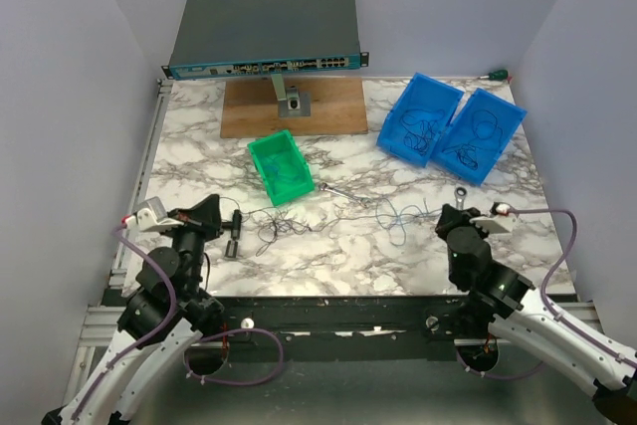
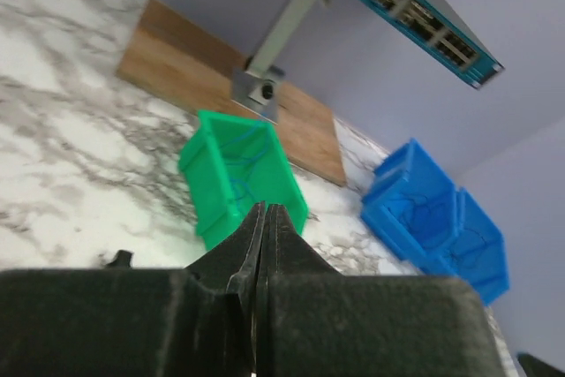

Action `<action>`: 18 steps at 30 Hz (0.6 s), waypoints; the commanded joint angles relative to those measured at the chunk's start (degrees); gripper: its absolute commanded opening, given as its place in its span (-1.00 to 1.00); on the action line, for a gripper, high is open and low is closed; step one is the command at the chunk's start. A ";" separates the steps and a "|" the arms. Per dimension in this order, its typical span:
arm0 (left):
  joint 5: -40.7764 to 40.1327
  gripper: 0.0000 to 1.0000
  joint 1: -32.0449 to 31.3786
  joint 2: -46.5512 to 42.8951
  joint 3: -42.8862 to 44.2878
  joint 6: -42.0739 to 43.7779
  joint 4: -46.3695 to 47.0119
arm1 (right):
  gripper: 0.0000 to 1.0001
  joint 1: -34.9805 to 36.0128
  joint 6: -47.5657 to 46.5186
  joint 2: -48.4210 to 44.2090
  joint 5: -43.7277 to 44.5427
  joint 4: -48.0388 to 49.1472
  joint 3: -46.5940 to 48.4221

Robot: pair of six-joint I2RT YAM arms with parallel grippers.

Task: Untangle the cables

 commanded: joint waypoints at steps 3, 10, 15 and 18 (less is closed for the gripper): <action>22.30 -1.00 0.09 12.74 4.57 8.27 11.34 | -0.83 0.27 -17.34 1.51 -17.91 13.36 -0.74; 29.23 -1.00 0.07 17.76 4.18 9.76 16.19 | -0.69 0.23 -16.40 5.75 -24.40 10.74 1.31; 29.78 -1.00 0.06 17.10 1.80 11.06 18.40 | 0.52 0.25 -16.61 11.84 -27.16 11.48 3.50; 31.80 -1.00 0.05 17.19 0.61 13.73 19.41 | 0.60 0.25 -17.08 16.22 -28.07 9.85 6.40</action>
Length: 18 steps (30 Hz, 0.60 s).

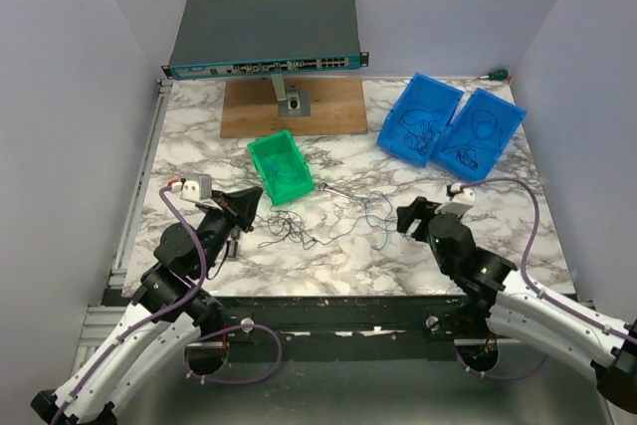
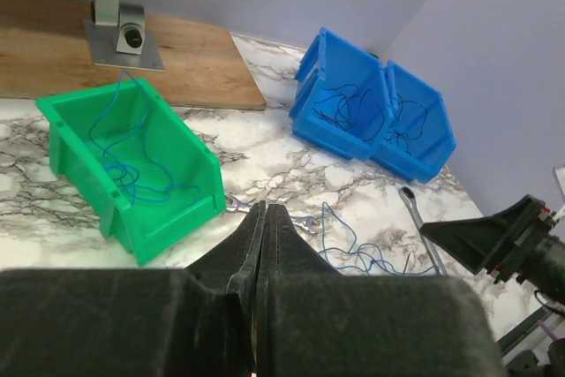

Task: Untangle the cables

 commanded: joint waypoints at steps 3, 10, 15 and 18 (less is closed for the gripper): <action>6.84 -1.00 0.00 -0.31 -3.31 6.21 4.78 | 0.67 0.30 -4.39 7.38 -9.13 -0.93 7.59; 10.31 -1.00 -0.01 -1.09 -5.12 1.77 8.09 | 1.00 0.28 -13.07 14.27 -31.70 10.62 9.65; 11.76 -1.00 -0.04 -0.90 2.66 -0.58 -0.49 | 1.00 0.37 -14.35 21.63 -43.95 19.24 10.70; 13.65 -1.00 -0.09 0.06 8.71 0.40 -5.63 | 1.00 0.41 -14.43 25.45 -49.71 25.84 10.65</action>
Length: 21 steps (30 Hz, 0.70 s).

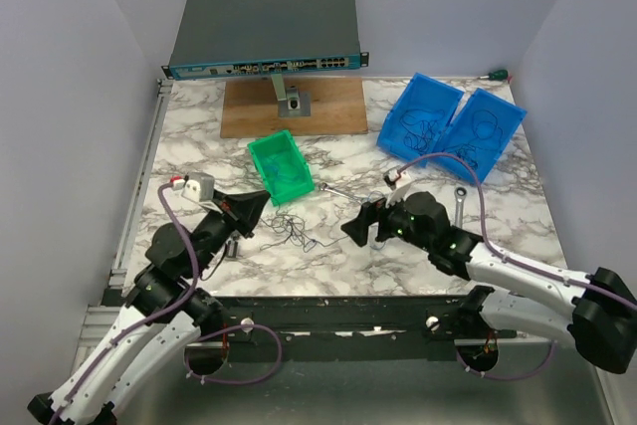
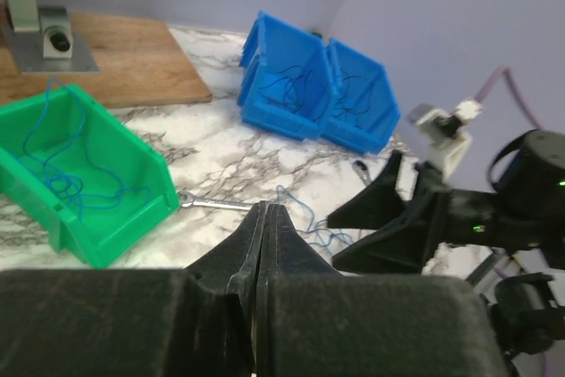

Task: Untangle the cables

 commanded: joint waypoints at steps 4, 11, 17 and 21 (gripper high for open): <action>10.04 -1.00 0.01 5.88 15.71 -0.19 -9.19 | 1.00 0.73 -0.76 9.16 -19.59 22.15 1.41; 26.03 -1.00 0.07 15.59 19.77 -3.43 -4.93 | 1.00 1.71 -3.28 15.74 -28.02 32.59 3.59; 31.05 -1.00 0.15 19.67 21.18 -6.80 0.73 | 0.94 3.06 -3.56 21.80 -34.08 33.91 5.73; 32.28 -1.00 0.19 20.90 23.13 -7.46 1.78 | 0.80 3.93 -1.95 23.40 -27.77 35.36 3.44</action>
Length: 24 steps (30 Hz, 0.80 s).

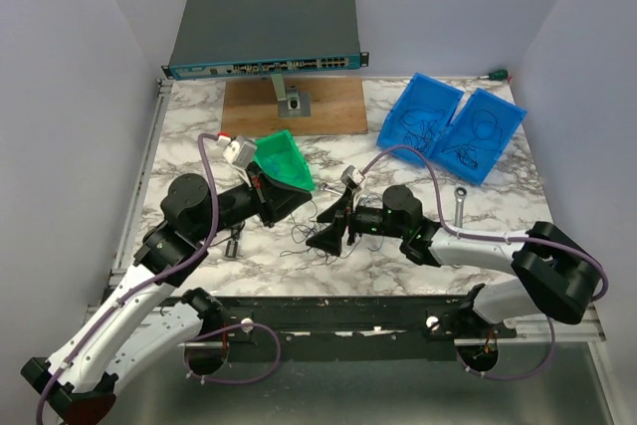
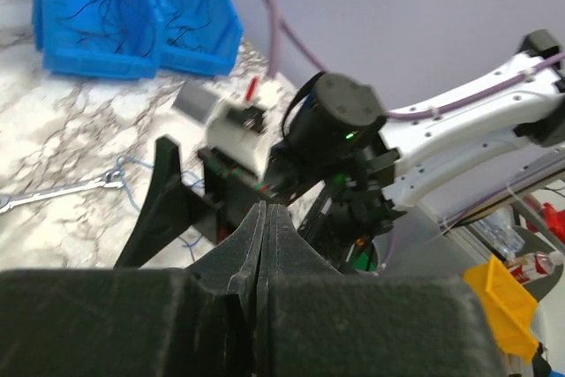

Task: Untangle the cables

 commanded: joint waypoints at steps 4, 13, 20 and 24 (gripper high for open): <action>6.24 -1.00 0.57 0.61 5.18 -3.54 6.54 | 0.66 0.87 2.76 2.19 7.93 5.68 -4.15; 0.27 -1.00 2.65 -5.01 7.10 -3.56 9.22 | 0.29 0.88 8.22 3.17 18.17 5.18 -8.56; -13.30 -1.00 2.81 -11.29 14.67 8.54 -4.82 | -0.76 0.87 14.48 -3.14 40.32 -14.25 -9.14; -23.52 -1.00 2.82 -14.96 15.99 12.81 -10.22 | -0.99 0.78 19.50 -6.54 55.87 -28.03 -7.26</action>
